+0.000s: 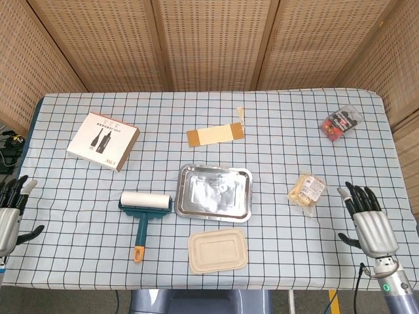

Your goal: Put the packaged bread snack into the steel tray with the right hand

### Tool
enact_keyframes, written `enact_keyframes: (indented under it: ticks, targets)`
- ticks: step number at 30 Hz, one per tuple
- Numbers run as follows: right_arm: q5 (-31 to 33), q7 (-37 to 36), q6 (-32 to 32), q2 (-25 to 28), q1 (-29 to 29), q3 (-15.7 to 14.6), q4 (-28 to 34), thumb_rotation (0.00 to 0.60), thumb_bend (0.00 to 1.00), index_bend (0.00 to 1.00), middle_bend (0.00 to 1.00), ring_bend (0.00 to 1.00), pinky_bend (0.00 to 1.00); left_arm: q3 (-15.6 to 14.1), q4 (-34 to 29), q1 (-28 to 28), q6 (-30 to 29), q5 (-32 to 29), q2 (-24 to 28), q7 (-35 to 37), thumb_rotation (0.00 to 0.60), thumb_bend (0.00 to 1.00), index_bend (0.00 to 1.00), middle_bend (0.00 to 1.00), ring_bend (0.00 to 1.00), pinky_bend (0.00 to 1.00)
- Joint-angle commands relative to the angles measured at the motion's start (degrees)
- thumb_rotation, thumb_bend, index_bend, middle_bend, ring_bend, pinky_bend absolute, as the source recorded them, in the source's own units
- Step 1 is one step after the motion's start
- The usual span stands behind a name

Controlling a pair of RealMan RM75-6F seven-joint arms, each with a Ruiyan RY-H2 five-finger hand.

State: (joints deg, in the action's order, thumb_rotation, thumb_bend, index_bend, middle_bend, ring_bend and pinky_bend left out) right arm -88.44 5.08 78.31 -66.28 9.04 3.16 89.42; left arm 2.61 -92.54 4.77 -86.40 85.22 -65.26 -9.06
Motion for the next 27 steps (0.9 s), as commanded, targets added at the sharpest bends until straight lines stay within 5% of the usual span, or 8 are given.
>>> enact_keyframes:
  ticks: [1, 13, 27]
  targets:
    - [4.45, 1.48, -7.35, 0.37, 4.47, 2.06, 1.28, 0.600, 0.02, 0.00, 0.00, 0.00, 0.00, -0.09, 0.08, 0.06, 0.04, 0.21, -0.19, -0.37, 0.600, 0.10, 0.00, 0.00, 0.00, 0.00]
    - [20.29, 7.63, -24.51, -4.60, 15.92, 7.67, -2.77, 0.600, 0.02, 0.01, 0.00, 0.00, 0.00, 0.12, 0.51, 0.42, 0.99, -0.55, -0.43, -0.11, 0.600, 0.09, 0.00, 0.00, 0.00, 0.00]
    - [34.07, 13.63, -33.15, -9.49, 22.80, 6.87, -8.17, 0.600, 0.02, 0.00, 0.00, 0.00, 0.00, 0.10, 1.07, 1.10, 2.69, -1.34, -0.65, 0.15, 0.600, 0.10, 0.00, 0.00, 0.00, 0.00]
